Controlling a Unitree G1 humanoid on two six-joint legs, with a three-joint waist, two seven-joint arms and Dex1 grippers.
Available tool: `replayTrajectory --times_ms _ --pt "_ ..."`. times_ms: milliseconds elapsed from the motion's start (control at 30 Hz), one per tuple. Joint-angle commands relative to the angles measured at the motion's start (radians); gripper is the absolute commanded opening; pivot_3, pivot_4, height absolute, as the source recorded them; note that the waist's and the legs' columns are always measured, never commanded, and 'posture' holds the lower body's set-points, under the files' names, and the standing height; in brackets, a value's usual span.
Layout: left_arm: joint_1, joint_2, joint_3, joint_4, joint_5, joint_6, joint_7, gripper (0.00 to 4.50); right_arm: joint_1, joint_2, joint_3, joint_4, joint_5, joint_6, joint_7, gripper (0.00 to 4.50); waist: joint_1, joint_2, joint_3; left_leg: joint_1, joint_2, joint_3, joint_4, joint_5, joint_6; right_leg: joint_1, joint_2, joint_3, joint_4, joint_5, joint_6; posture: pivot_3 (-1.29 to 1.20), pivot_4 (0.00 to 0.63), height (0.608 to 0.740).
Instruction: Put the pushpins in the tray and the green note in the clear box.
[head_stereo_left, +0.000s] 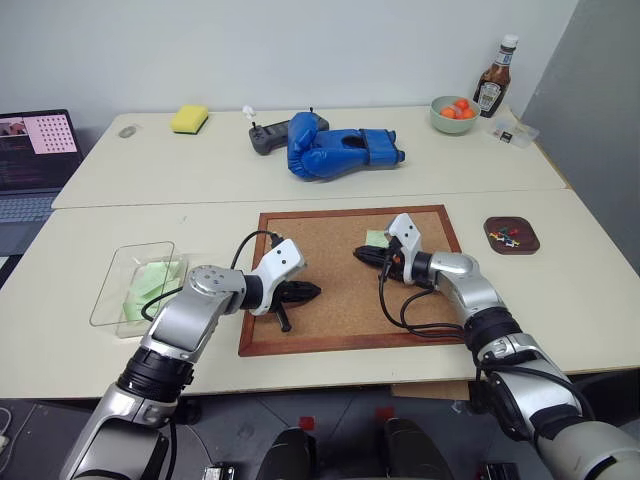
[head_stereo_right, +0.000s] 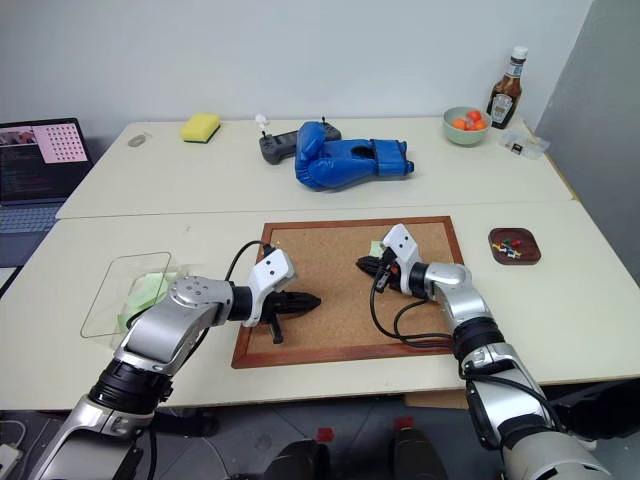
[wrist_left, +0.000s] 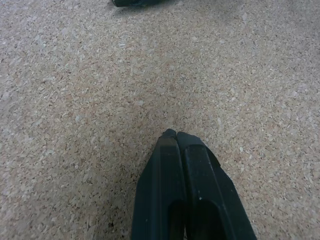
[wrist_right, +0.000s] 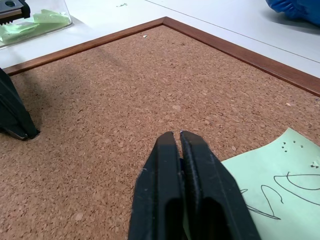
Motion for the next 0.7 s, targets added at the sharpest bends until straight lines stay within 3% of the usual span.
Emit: replayTrajectory --times_ms 33,567,700 --pt "0.030 -0.004 -0.060 0.092 0.037 0.007 0.002 0.00 -0.021 -0.025 -0.078 -0.092 0.056 0.037 -0.015 0.10 0.002 0.000 0.000 0.000 0.000 0.000 0.000 0.000 0.000 0.000 0.000 0.000 0.000 0.000 0.000 0.00 0.150 0.740" --pt "0.006 -0.043 -0.068 0.141 0.038 -0.026 0.005 0.00 0.067 -0.146 -0.161 -0.584 0.148 0.355 -0.089 0.10 0.012 0.001 -0.001 -0.001 -0.001 -0.001 0.000 0.000 0.000 0.001 -0.002 -0.002 0.000 0.000 0.000 0.00 0.150 0.740" --pt "0.000 -0.099 0.014 0.133 -0.020 -0.142 0.017 0.00 0.074 -0.160 -0.180 -0.633 0.169 0.412 -0.122 0.10 0.020 0.001 0.000 -0.001 -0.002 -0.001 0.001 0.000 0.000 0.001 -0.002 -0.002 -0.001 0.000 0.000 0.00 0.150 0.740"
